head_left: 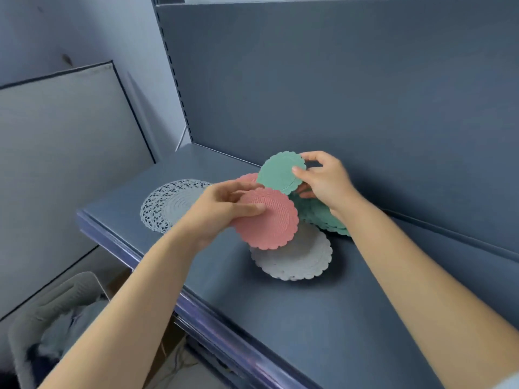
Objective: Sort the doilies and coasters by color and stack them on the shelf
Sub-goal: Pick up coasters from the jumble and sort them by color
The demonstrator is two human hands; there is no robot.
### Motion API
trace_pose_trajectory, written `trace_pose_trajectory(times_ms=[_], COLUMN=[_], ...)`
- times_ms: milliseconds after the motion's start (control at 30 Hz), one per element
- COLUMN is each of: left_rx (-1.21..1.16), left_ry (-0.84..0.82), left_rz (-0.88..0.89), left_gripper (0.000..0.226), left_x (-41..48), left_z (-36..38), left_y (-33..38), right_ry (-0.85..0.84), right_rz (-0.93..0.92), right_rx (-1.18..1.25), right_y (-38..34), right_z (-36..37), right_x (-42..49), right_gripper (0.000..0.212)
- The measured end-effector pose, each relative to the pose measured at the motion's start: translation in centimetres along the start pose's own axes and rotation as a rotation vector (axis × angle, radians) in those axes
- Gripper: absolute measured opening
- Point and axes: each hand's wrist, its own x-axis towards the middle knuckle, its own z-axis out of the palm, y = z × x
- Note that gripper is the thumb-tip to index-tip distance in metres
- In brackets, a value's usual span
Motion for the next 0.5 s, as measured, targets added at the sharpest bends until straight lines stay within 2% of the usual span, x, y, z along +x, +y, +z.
trace_pose_trajectory(times_ms=[100, 200, 400, 500], left_rx=[-0.116, -0.102, -0.027, 0.035], left_ry=[0.041, 0.085, -0.171, -0.223], left_rz=[0.005, -0.010, -0.004, 0.043], left_gripper=[0.024, 0.028, 0.030, 0.027], left_x=[3.2, 6.6, 11.1, 12.5], left_z=[-4.1, -6.7, -6.5, -6.0], left_y=[0.7, 0.9, 1.3, 1.4], right_ry=[0.006, 0.080, 0.319, 0.482], right_rz=[0.035, 0.066, 0.097, 0.143], right_rx=[-0.068, -0.157, -0.271, -0.270], right_y=[-0.2, -0.9, -1.2, -0.7], right_z=[1.8, 3.0, 2.8, 2.7], right_x=[0.9, 1.4, -0.5, -2.2], right_gripper=[0.028, 0.025, 0.028, 0.028])
